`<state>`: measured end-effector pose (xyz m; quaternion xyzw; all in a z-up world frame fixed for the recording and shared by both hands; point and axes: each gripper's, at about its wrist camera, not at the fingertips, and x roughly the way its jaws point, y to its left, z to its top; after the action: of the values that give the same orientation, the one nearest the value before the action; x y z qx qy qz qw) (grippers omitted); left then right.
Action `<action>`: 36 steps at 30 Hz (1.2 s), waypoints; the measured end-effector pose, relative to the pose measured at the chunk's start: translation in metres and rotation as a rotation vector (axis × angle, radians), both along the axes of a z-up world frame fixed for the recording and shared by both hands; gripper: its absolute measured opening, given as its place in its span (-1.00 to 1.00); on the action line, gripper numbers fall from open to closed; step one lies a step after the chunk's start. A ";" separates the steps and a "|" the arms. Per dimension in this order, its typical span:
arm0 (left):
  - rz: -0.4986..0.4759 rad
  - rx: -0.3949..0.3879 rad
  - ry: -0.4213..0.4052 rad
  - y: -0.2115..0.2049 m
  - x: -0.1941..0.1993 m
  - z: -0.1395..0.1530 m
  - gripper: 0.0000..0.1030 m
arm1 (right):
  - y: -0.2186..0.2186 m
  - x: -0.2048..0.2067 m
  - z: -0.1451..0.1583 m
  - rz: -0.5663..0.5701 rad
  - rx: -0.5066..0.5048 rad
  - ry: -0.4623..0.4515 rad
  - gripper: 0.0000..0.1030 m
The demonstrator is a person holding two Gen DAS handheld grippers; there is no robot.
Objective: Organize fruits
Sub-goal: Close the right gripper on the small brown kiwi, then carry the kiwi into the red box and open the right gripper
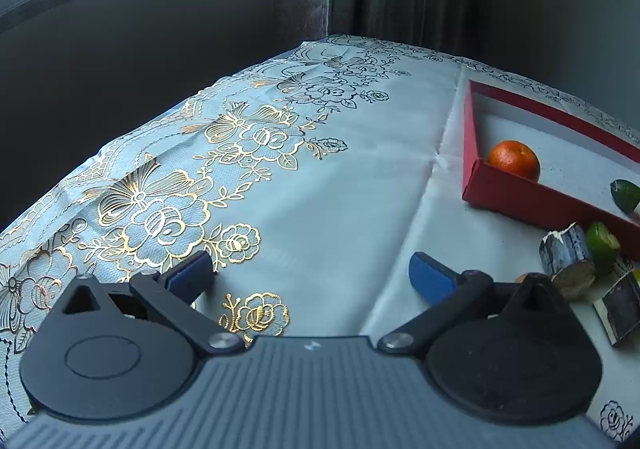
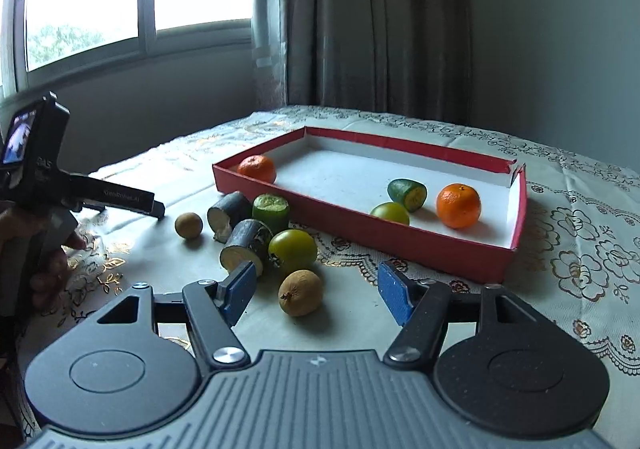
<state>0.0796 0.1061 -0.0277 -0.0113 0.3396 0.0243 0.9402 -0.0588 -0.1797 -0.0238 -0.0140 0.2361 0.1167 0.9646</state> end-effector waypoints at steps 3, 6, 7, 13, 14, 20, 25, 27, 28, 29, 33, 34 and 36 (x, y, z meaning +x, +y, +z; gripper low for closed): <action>0.000 -0.001 0.000 0.000 0.000 0.000 1.00 | 0.008 0.005 -0.003 -0.006 -0.045 0.023 0.30; 0.000 0.000 0.000 0.000 0.000 -0.001 1.00 | 0.014 0.008 -0.004 -0.005 -0.078 0.034 0.29; 0.000 -0.001 0.000 0.000 0.000 -0.001 1.00 | 0.016 0.009 -0.005 -0.008 -0.090 0.038 0.29; 0.000 -0.001 0.000 0.000 0.000 -0.001 1.00 | 0.019 0.017 -0.008 -0.012 -0.111 0.084 -0.05; 0.000 -0.001 0.000 0.000 0.000 -0.001 1.00 | 0.018 0.017 -0.009 -0.013 -0.108 0.089 -0.18; 0.000 -0.001 0.000 0.000 0.000 -0.001 1.00 | 0.018 0.022 -0.011 -0.004 -0.093 0.116 -0.46; -0.001 -0.002 0.000 0.000 0.000 -0.001 1.00 | 0.017 0.021 -0.010 -0.011 -0.082 0.116 -0.47; -0.001 -0.001 -0.001 0.000 0.000 -0.001 1.00 | 0.015 0.020 -0.010 -0.016 -0.073 0.111 -0.47; -0.001 -0.001 -0.001 0.000 0.000 -0.001 1.00 | 0.015 0.020 -0.009 -0.020 -0.067 0.104 -0.47; -0.001 -0.001 -0.001 0.000 0.000 -0.001 1.00 | 0.014 0.019 -0.008 -0.022 -0.060 0.096 -0.47; -0.001 -0.001 -0.001 0.000 0.000 -0.001 1.00 | 0.010 0.016 -0.003 -0.029 -0.030 0.069 -0.47; -0.001 -0.001 -0.001 0.000 0.000 -0.001 1.00 | 0.009 0.016 0.000 -0.035 -0.025 0.057 -0.47; -0.001 -0.001 -0.001 0.000 0.000 -0.001 1.00 | 0.006 0.019 0.007 -0.054 -0.019 0.035 -0.48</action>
<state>0.0801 0.1064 -0.0284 -0.0118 0.3393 0.0237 0.9403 -0.0399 -0.1740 -0.0172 -0.0147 0.2544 0.0888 0.9629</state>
